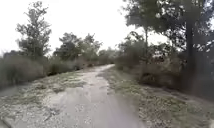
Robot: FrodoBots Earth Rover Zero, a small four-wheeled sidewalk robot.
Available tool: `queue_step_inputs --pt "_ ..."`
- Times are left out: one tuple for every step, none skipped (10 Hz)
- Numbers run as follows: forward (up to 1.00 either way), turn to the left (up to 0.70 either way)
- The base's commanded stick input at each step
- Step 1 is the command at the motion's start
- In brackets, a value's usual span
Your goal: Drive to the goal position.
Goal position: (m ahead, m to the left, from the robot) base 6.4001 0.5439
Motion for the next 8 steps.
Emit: queue_step_inputs --pt "0.7 0.0" --pt "0.7 0.06" --pt "0.7 0.35" --pt "0.7 0.35" --pt "0.7 0.35" --pt "0.7 0.06" --pt "0.7 0.0" --pt "0.7 0.0"
